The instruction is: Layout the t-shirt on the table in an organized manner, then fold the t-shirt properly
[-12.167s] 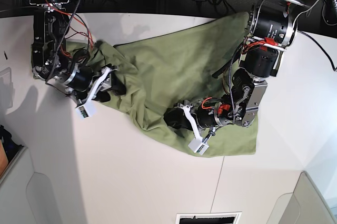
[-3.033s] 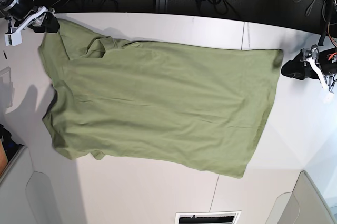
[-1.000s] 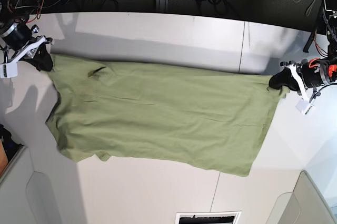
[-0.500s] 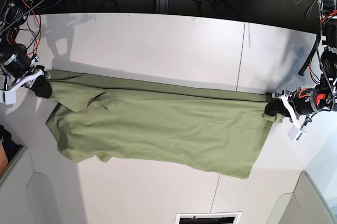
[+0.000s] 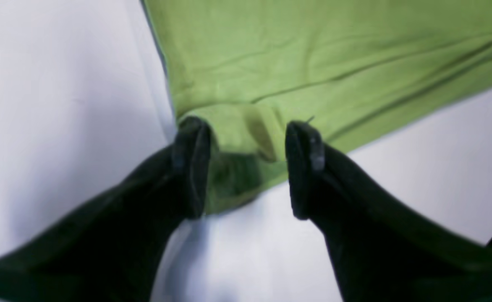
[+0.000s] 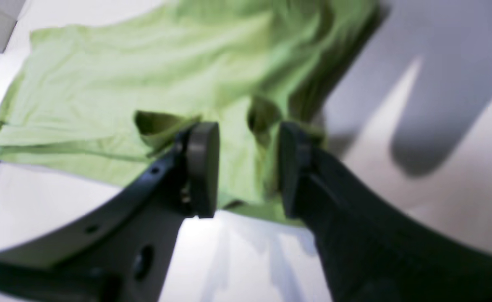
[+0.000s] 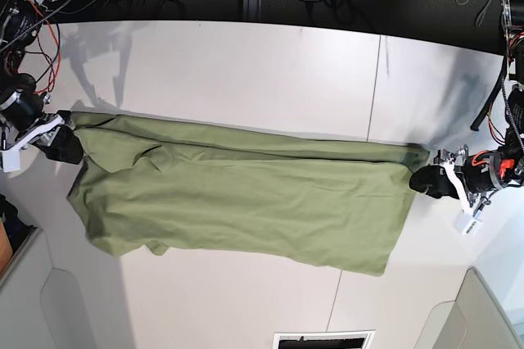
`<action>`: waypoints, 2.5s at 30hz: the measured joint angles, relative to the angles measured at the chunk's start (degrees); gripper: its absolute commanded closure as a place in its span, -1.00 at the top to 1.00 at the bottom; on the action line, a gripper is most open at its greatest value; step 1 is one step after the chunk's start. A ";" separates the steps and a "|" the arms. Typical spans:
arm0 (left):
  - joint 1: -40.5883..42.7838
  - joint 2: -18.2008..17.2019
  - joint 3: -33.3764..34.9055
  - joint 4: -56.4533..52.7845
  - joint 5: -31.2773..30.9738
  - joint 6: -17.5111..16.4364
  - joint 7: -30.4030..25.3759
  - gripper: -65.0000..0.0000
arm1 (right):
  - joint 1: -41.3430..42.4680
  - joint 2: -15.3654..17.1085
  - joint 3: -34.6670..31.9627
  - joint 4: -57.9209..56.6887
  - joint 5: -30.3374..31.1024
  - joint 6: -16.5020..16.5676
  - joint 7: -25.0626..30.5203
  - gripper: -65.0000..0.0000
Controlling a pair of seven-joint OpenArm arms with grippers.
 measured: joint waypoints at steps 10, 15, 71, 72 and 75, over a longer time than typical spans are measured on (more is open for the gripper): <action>-0.28 5.07 -0.09 -0.68 10.19 -0.15 -6.34 -0.51 | 0.15 -2.23 -5.44 -3.91 -9.27 0.02 9.20 -1.00; -0.28 9.27 -0.09 -7.08 16.48 -0.07 -9.33 -0.51 | 0.13 -2.03 -11.32 -8.74 -15.61 0.00 12.07 -1.00; 25.27 -1.22 -20.65 25.35 -0.44 0.07 -2.62 -0.16 | -12.79 2.91 -0.20 12.31 -3.43 -0.02 6.10 -0.44; 23.34 -1.07 -18.99 24.70 1.42 -0.17 -3.72 -0.16 | -11.82 3.02 -0.20 11.98 -3.85 -0.04 6.29 -0.40; 15.89 -0.11 -12.68 17.97 5.79 -0.35 -6.43 -0.02 | -8.44 3.39 -0.22 8.22 -5.97 -0.26 6.49 -0.38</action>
